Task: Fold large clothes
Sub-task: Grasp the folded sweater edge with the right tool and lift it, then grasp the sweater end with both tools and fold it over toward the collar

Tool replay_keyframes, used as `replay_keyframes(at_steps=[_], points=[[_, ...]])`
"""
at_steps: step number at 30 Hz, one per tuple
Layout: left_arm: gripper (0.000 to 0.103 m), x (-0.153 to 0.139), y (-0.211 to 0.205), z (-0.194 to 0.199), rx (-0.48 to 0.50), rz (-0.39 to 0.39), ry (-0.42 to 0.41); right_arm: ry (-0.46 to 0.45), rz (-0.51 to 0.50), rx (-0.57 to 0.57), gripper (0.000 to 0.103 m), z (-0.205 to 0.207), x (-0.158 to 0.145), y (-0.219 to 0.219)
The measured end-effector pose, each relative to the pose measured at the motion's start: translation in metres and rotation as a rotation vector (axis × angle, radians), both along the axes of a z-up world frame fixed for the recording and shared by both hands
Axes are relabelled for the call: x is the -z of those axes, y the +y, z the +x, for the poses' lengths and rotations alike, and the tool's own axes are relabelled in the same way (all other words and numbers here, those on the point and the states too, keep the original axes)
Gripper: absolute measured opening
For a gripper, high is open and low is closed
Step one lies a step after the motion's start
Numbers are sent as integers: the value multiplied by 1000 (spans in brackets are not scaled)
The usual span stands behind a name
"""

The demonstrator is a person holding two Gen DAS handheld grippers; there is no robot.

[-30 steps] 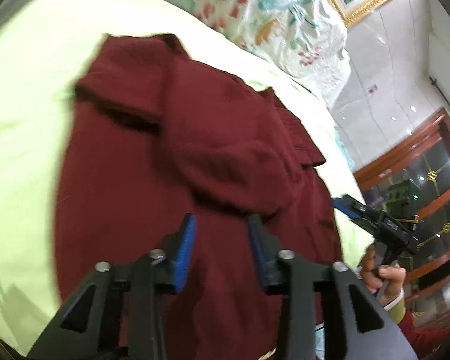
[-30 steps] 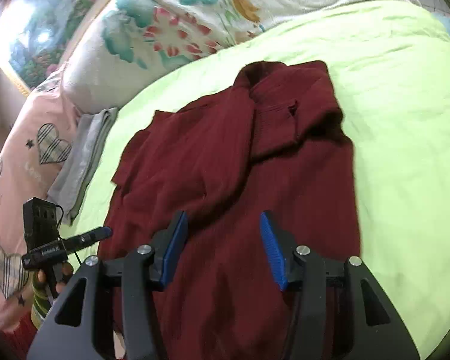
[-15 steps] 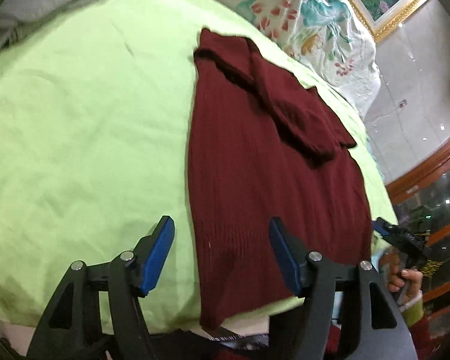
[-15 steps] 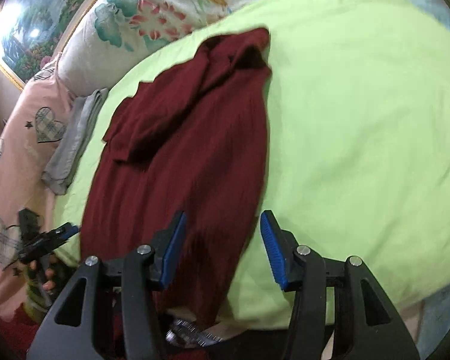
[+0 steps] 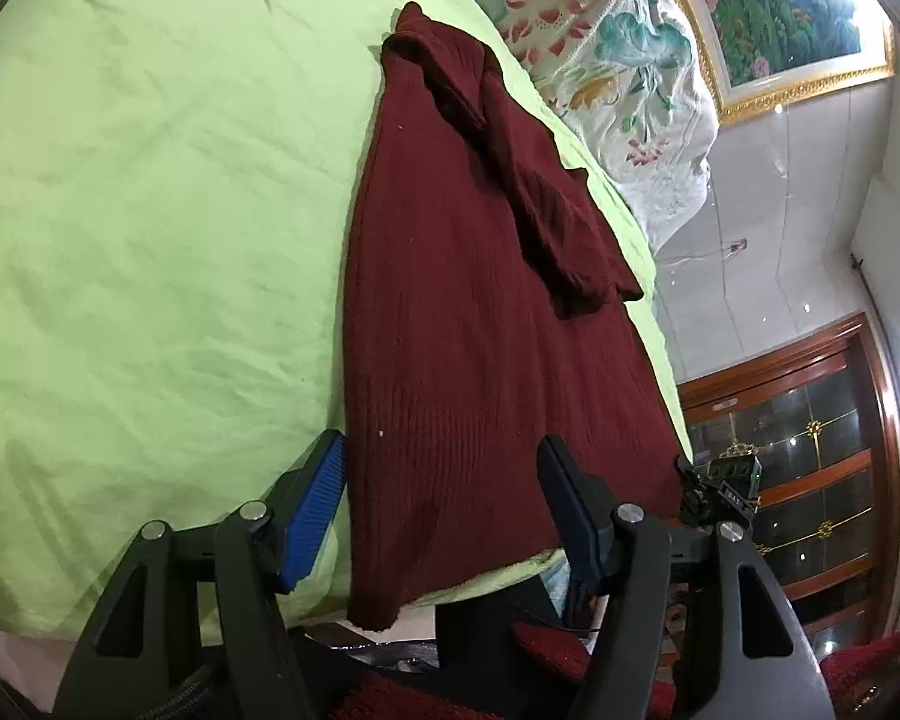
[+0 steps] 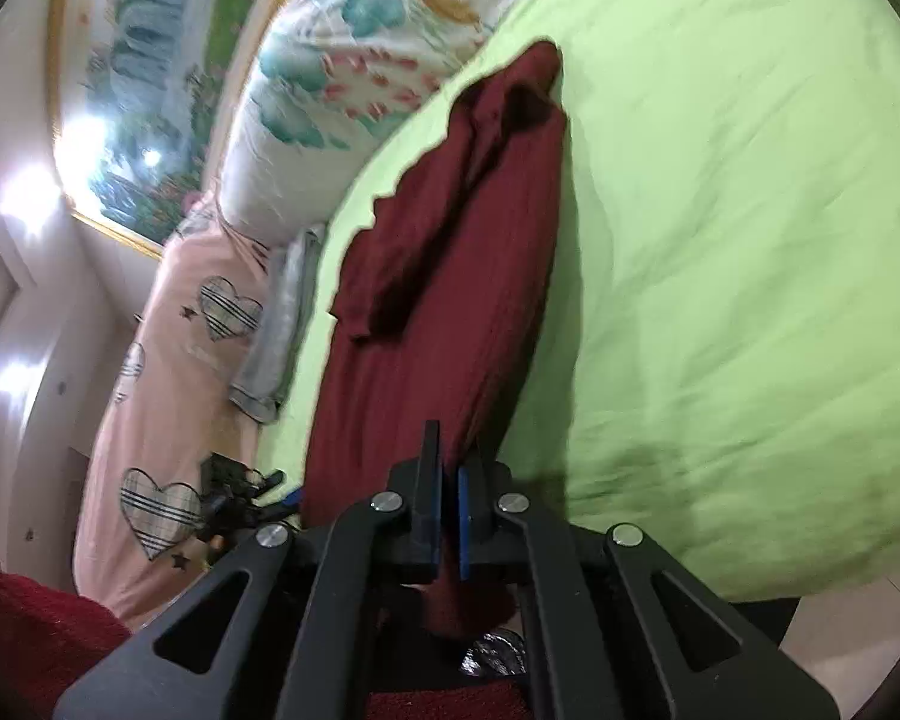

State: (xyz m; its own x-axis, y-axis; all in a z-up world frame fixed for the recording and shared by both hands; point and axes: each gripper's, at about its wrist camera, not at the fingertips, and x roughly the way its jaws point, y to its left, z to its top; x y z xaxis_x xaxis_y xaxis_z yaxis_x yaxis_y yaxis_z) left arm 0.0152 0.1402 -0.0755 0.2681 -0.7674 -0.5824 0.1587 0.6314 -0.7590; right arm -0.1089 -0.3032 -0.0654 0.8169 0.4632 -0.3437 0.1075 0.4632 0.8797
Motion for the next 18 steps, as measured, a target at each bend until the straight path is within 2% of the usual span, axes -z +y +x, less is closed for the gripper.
replay_keyframes(at_steps=[4, 6, 10, 13, 14, 15, 18], points=[[63, -5, -8, 1, 33, 52, -10, 55, -11, -75, 7, 12, 11, 8], [49, -6, -6, 0, 26, 96, -9, 95, -53, -96, 9, 17, 11, 16], [46, 2, -5, -1, 42, 66, 35, 117, -81, -130, 10, 21, 19, 23], [41, 2, -18, -2, 82, 110, 24, 113, -92, -138, 6, 24, 20, 28], [25, 2, -19, -1, 88, 121, 22, 100, -92, -139, 6, 24, 17, 28], [1, 5, -18, 0, 95, 115, 36, 78, -90, -140, 5, 24, 13, 28], [2, 11, -9, -4, 66, 34, 56, 31, -69, -140, 5, 18, 9, 24]])
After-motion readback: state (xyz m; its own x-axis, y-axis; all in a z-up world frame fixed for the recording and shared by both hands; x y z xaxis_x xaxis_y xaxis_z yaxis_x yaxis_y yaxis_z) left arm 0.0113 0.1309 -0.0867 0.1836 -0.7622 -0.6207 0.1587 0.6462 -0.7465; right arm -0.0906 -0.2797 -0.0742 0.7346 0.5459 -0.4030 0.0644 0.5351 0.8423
